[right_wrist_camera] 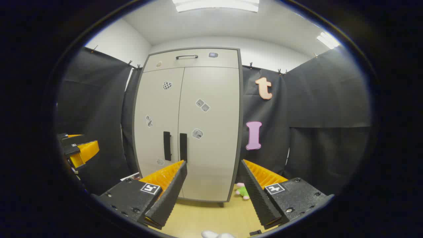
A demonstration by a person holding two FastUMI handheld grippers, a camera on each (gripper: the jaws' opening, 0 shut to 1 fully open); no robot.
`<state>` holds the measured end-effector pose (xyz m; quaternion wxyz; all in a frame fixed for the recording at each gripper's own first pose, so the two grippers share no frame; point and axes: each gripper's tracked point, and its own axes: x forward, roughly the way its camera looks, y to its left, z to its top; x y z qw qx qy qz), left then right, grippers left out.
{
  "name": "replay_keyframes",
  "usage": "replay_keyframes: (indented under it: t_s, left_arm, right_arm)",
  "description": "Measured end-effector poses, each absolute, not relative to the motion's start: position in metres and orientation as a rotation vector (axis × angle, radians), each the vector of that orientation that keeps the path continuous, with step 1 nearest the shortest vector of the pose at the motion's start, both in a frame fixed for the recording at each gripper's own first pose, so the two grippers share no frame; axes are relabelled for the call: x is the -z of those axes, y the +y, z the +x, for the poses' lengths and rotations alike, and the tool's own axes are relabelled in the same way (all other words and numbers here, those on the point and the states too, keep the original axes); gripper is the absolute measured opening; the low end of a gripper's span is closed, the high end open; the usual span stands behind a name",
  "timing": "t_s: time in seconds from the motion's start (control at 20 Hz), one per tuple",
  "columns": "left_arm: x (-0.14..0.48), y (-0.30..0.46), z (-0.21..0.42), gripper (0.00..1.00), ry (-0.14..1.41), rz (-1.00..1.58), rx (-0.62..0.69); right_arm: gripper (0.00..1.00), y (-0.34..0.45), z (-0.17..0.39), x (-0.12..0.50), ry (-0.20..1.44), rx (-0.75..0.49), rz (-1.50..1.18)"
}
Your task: Open the right door of the double-door shoe cabinet with the right hand, and open the left door with the left hand.
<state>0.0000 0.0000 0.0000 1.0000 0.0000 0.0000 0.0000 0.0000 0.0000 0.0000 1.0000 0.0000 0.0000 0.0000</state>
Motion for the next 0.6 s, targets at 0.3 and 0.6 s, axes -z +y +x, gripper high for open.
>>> replay_keyframes:
  t_s: [0.3,0.6]
  left_arm:
    - [0.0003,-0.0012,0.0007,0.96,-0.002,0.003,0.001]
    - [0.0014,-0.0024,0.0,0.96,-0.002,0.003,0.004]
  right_arm:
    - [1.0,0.0012,0.0,0.0,0.002,-0.002,0.0]
    - [1.0,0.0015,0.0005,0.0004,0.001,0.003,0.004]
